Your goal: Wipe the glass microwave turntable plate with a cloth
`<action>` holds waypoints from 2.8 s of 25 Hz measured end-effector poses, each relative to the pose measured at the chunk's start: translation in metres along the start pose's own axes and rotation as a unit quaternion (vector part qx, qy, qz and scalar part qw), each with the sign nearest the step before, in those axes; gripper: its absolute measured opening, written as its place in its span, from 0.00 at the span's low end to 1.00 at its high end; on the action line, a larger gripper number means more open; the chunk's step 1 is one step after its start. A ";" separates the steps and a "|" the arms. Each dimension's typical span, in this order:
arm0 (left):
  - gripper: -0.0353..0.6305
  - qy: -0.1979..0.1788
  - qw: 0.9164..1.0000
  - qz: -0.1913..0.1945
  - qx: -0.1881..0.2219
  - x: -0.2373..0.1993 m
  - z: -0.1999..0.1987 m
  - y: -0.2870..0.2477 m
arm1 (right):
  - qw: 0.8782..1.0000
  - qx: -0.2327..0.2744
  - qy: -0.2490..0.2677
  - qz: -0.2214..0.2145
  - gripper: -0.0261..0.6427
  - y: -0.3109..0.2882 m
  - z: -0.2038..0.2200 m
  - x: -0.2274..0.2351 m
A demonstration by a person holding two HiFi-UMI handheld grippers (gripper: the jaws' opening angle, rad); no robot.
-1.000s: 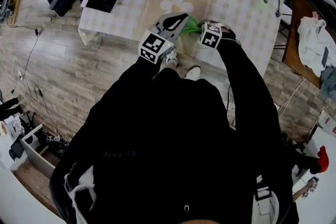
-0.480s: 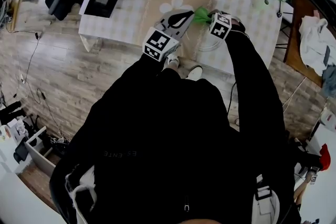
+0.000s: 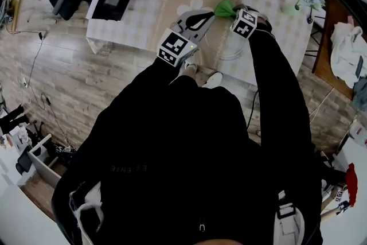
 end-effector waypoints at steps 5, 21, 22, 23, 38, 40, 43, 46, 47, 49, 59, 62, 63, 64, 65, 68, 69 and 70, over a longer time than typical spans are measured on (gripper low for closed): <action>0.09 0.002 1.000 0.007 -0.004 -0.008 0.002 -0.004 | 1.000 -0.007 0.006 0.020 0.21 -0.014 0.005 0.007; 0.09 0.016 1.000 0.015 -0.013 -0.016 0.013 -0.002 | 1.000 -0.018 -0.014 -0.008 0.18 -0.025 0.010 -0.007; 0.09 0.016 1.000 0.016 -0.013 -0.015 0.013 -0.002 | 1.000 -0.017 -0.014 -0.012 0.18 -0.024 0.009 -0.009; 0.09 0.016 1.000 0.016 -0.013 -0.014 0.013 -0.002 | 1.000 -0.016 -0.016 -0.015 0.18 -0.023 0.009 -0.011; 0.09 0.019 1.000 0.016 -0.012 0.016 0.022 0.005 | 0.998 -0.011 -0.018 -0.059 0.18 -0.001 0.005 -0.061; 0.09 0.020 1.000 0.015 -0.011 0.021 0.023 0.007 | 0.998 -0.011 -0.016 -0.062 0.18 0.002 0.006 -0.069; 0.09 0.020 1.000 0.013 -0.011 0.028 0.025 0.009 | 0.998 -0.010 -0.016 -0.066 0.18 0.007 0.006 -0.079; 0.09 0.021 1.000 0.009 -0.010 0.034 0.027 0.012 | 0.997 -0.005 -0.018 -0.071 0.18 0.011 0.006 -0.089; 0.09 0.021 1.000 0.008 -0.010 0.036 0.028 0.012 | 0.997 -0.005 -0.019 -0.072 0.18 0.013 0.006 -0.092; 0.09 0.022 1.000 0.006 -0.009 0.040 0.029 0.014 | 0.997 -0.005 -0.021 -0.074 0.18 0.015 0.005 -0.097; 0.09 0.022 1.000 -0.003 -0.010 0.062 0.035 0.017 | 0.995 0.007 -0.017 -0.094 0.19 0.033 0.005 -0.134; 0.09 0.021 1.000 -0.004 -0.012 0.069 0.035 0.017 | 0.995 0.011 -0.012 -0.100 0.19 0.040 0.005 -0.148; 0.09 0.020 1.000 -0.004 -0.012 0.071 0.035 0.016 | 0.995 0.012 -0.010 -0.102 0.19 0.042 0.006 -0.152; 0.09 0.019 1.000 -0.004 -0.013 0.074 0.035 0.016 | 0.994 0.013 -0.010 -0.104 0.19 0.045 0.006 -0.157; 0.09 0.017 1.000 -0.004 -0.013 0.076 0.035 0.015 | 0.994 0.014 -0.011 -0.106 0.19 0.047 0.006 -0.161; 0.09 0.013 1.000 -0.006 -0.013 0.082 0.033 0.014 | 0.993 0.014 -0.018 -0.113 0.19 0.051 0.007 -0.171; 0.09 0.012 1.000 -0.007 -0.013 0.084 0.032 0.014 | 0.993 0.015 -0.019 -0.114 0.20 0.052 0.007 -0.175; 0.09 0.011 1.000 -0.008 -0.013 0.087 0.032 0.014 | 0.993 0.017 -0.020 -0.115 0.20 0.054 0.007 -0.178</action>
Point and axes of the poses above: the fingertips, and each gripper's own axes: y backward along the fingers, x to its right, z out of its underside, the point moved 9 cm from there along y, backward along the fingers, and after that the axes turned 15 degrees about z, right-handed, at the moved point
